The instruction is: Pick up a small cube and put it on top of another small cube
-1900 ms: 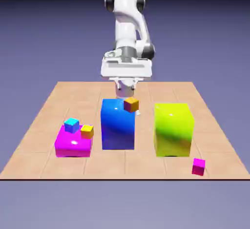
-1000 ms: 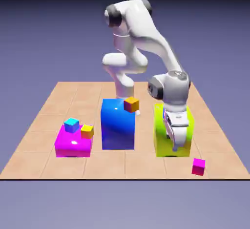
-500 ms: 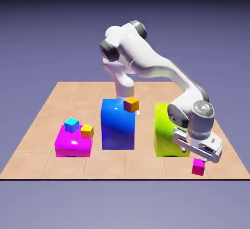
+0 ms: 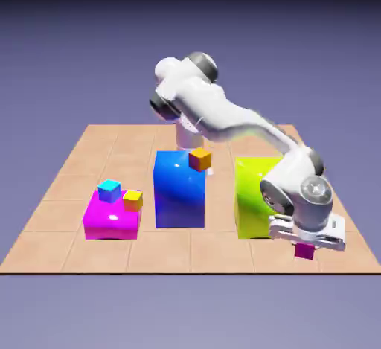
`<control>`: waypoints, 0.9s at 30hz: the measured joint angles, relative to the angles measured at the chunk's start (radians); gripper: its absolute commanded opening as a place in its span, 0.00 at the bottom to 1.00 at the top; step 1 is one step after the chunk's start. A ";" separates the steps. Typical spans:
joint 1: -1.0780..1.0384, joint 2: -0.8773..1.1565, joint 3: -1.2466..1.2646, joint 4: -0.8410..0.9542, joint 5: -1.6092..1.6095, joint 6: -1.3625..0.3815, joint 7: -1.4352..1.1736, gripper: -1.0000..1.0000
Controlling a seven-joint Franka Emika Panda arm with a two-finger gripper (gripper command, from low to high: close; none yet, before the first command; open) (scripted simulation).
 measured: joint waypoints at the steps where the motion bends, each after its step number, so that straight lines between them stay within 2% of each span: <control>1: -0.036 -0.033 -0.010 -0.020 0.014 -0.005 -0.037 0.00; 27: -0.980 -0.873 -0.274 -0.542 0.384 -0.138 -0.991 0.00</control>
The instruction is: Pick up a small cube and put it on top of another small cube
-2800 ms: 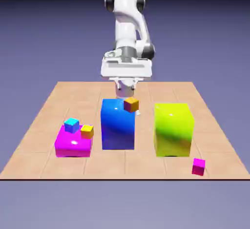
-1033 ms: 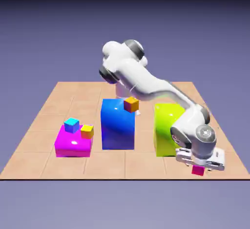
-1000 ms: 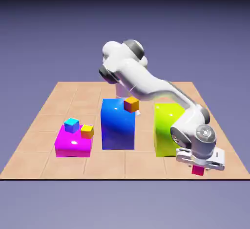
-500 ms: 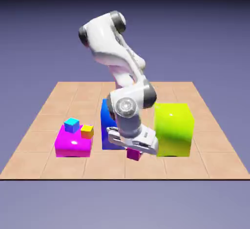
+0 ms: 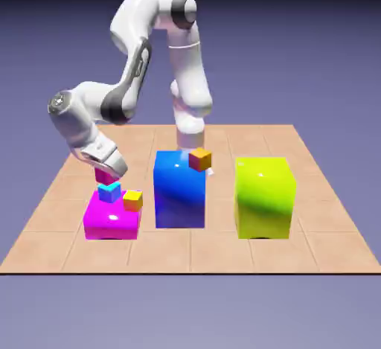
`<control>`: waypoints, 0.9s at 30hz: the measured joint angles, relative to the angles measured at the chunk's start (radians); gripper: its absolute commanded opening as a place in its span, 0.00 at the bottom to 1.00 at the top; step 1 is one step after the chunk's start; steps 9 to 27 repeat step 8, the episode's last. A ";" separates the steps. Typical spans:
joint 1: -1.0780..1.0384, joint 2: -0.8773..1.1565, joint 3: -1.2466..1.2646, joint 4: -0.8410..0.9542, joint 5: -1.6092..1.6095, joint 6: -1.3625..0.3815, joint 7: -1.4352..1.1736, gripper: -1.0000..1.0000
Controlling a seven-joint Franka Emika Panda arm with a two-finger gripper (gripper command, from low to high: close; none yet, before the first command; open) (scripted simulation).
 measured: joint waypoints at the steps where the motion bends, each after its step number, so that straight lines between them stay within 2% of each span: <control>1: 0.007 0.000 0.000 0.000 0.000 0.000 0.000 0.00; 5: 0.022 0.070 -0.012 -0.118 -0.045 0.174 0.037 0.00; 6: 0.023 0.072 -0.012 -0.122 -0.047 0.180 0.038 1.00; 27: 0.023 0.072 -0.012 -0.122 -0.044 0.180 0.036 1.00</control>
